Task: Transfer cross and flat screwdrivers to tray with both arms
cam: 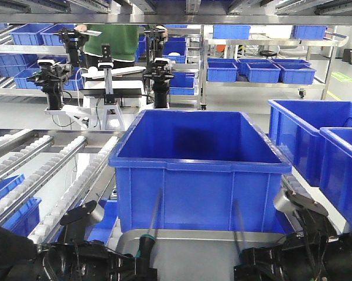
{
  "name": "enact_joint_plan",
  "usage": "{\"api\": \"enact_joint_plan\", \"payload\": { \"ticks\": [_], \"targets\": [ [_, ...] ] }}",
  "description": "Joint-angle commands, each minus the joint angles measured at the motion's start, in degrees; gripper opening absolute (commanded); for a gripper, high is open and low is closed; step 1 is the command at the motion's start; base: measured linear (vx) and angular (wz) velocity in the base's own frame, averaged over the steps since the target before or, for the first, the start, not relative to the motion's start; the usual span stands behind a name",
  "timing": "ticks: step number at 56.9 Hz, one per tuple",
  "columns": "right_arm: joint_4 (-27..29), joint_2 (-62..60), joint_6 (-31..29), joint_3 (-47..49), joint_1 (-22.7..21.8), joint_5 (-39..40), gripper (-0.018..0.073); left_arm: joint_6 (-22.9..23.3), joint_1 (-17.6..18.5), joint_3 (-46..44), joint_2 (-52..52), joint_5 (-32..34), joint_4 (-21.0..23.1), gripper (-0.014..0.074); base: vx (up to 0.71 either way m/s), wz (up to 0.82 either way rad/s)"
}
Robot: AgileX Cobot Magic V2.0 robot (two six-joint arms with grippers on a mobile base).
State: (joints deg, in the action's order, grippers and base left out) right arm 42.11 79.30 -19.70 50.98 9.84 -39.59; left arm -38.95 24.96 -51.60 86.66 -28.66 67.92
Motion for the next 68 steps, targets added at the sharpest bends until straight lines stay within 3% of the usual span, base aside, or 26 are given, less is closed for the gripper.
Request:
{"api": "enact_joint_plan", "payload": {
  "ticks": [1,10,23,29,36,37,39,45,51,60,68],
  "targets": [
    [2.2,-1.5,-1.6,1.6,-0.1,1.8,0.0531,-3.4,0.4,-1.7,-2.1,-0.2,2.8,0.0526,0.00,0.00],
    [2.2,-1.6,-4.8,1.6,-0.1,1.8,0.0634,-10.5,0.4,-1.7,-2.4,0.7,2.7,0.0579,0.00,0.00],
    [2.2,-2.6,-5.8,1.8,-0.1,1.9,0.0585,-12.0,0.4,-1.7,-5.1,1.4,2.7,0.0533,0.00,0.00],
    [2.1,-4.6,-5.6,1.8,-0.1,1.7,0.0459,-12.0,0.4,-1.7,-7.8,0.8,2.7,0.0409,0.00,0.00],
    [1.7,-8.5,-5.4,1.8,-0.1,0.4,0.0151,-9.5,0.4,-1.7,-11.7,-0.7,0.5,0.0134,0.00,0.00],
    [1.5,-9.4,-5.4,1.8,-0.1,0.2,0.0069,-9.0,0.4,-1.7,-12.4,-0.8,-0.5,0.0099,0.00,0.00],
    [1.3,-10.6,-5.4,1.8,-0.1,0.2,-0.0011,-8.2,0.4,-1.7,-13.7,-0.9,-2.4,0.0011,0.00,0.00],
    [0.0,-16.7,-5.4,1.8,-0.1,0.8,-0.0014,-3.3,0.4,-1.5,-18.3,-0.6,-10.1,-0.0005,0.00,0.00],
    [-4.4,-25.2,-5.9,1.6,-0.1,2.6,-0.0011,4.3,0.4,0.5,-23.3,0.2,-22.5,-0.0001,0.00,0.00],
    [-16.3,-39.5,-6.1,1.4,-0.1,6.7,-0.0010,15.0,0.4,9.3,-34.7,6.4,-39.0,-0.0001,0.00,0.00],
    [-24.3,-53.2,-4.1,-4.2,-0.1,9.7,-0.0010,19.6,0.4,17.6,-47.3,11.6,-47.4,-0.0001,0.00,0.00]
  ]
}}
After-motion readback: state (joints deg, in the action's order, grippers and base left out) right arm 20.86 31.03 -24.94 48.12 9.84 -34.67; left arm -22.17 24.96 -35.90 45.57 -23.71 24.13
